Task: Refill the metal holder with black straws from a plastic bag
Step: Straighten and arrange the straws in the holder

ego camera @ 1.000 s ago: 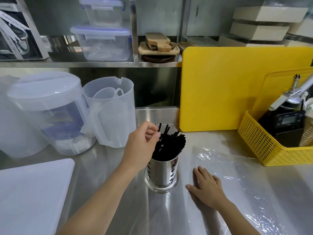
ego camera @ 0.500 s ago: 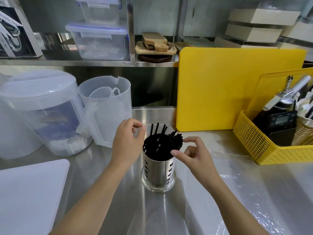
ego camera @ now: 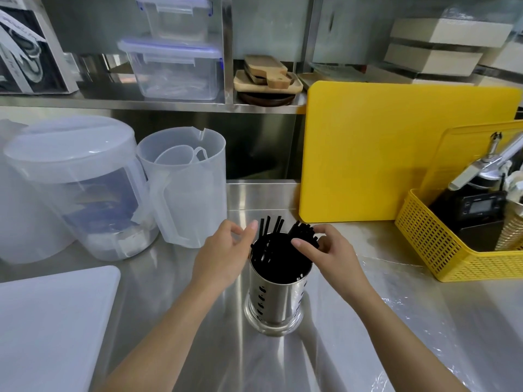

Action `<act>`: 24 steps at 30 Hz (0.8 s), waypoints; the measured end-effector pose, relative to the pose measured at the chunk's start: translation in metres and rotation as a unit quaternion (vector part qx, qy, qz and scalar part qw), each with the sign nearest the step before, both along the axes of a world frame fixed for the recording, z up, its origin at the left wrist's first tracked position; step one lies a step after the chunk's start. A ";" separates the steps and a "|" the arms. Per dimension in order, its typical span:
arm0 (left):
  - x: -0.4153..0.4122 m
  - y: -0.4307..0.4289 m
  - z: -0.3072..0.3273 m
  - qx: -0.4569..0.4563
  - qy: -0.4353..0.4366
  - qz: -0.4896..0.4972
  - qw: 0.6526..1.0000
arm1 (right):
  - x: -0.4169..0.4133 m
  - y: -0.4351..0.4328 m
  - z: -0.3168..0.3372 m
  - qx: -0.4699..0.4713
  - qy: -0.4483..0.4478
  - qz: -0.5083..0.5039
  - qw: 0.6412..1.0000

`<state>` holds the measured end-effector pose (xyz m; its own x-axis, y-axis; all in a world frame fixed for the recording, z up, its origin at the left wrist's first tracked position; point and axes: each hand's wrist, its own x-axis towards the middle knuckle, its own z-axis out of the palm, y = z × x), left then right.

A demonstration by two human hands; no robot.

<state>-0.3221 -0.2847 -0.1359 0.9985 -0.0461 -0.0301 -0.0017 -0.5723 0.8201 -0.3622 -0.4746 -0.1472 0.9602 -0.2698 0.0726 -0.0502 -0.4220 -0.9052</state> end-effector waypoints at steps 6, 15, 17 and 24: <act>0.008 -0.004 0.008 -0.032 -0.063 -0.060 0.996 | 0.002 0.001 0.005 -0.024 -0.010 0.023 0.999; 0.013 -0.014 0.029 -0.077 -0.144 -0.127 0.978 | 0.010 -0.004 0.005 -0.111 -0.062 0.047 0.991; 0.012 -0.014 0.030 -0.092 -0.164 -0.131 0.974 | 0.012 -0.006 0.011 -0.110 -0.088 0.049 0.989; 0.004 -0.013 0.039 -0.128 -0.188 -0.174 0.958 | 0.026 -0.017 0.050 -0.128 -0.135 0.070 0.980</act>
